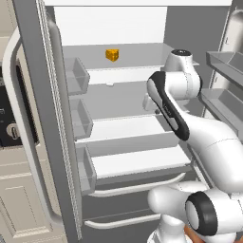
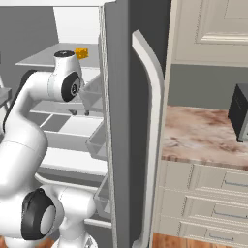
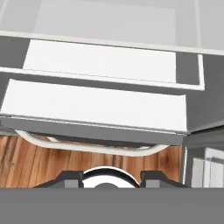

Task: Pick the cheese from the fridge and the cheese grater from the cabinet and place them next to the salad bowl.

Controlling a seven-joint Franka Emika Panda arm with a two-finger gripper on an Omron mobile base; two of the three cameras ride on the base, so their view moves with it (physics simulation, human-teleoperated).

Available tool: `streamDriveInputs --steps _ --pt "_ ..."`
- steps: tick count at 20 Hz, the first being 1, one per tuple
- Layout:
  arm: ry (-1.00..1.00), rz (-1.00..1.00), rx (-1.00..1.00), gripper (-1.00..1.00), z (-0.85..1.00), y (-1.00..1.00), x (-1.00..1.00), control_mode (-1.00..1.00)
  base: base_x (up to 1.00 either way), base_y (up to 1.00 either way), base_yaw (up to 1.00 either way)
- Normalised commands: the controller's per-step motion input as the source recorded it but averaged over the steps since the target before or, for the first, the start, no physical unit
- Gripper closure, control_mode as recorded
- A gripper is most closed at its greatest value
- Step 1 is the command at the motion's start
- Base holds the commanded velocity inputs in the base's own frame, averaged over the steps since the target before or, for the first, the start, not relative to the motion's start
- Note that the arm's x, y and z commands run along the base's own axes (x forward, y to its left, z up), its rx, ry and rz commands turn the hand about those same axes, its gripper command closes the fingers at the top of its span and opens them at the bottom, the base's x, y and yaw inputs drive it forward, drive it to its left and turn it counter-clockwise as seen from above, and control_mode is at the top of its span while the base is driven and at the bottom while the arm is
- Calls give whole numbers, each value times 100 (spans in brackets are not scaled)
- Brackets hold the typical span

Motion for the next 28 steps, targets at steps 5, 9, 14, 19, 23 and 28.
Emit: streamDriveInputs --steps 5,9,14,19,23,28 --pt "-7 0 2 -100 0 2 -2 -100 0 0 0" --pt "-28 0 5 -100 9 11 -4 -100 0 0 0" --pt "-37 -1 0 -100 25 14 -4 -100 0 0 0" --pt "-30 -5 0 -100 31 19 -1 -100 0 0 0" --pt "-24 -7 0 -100 38 15 0 -100 0 0 0" --pt "-28 -5 0 -100 40 10 -1 -100 0 0 0"
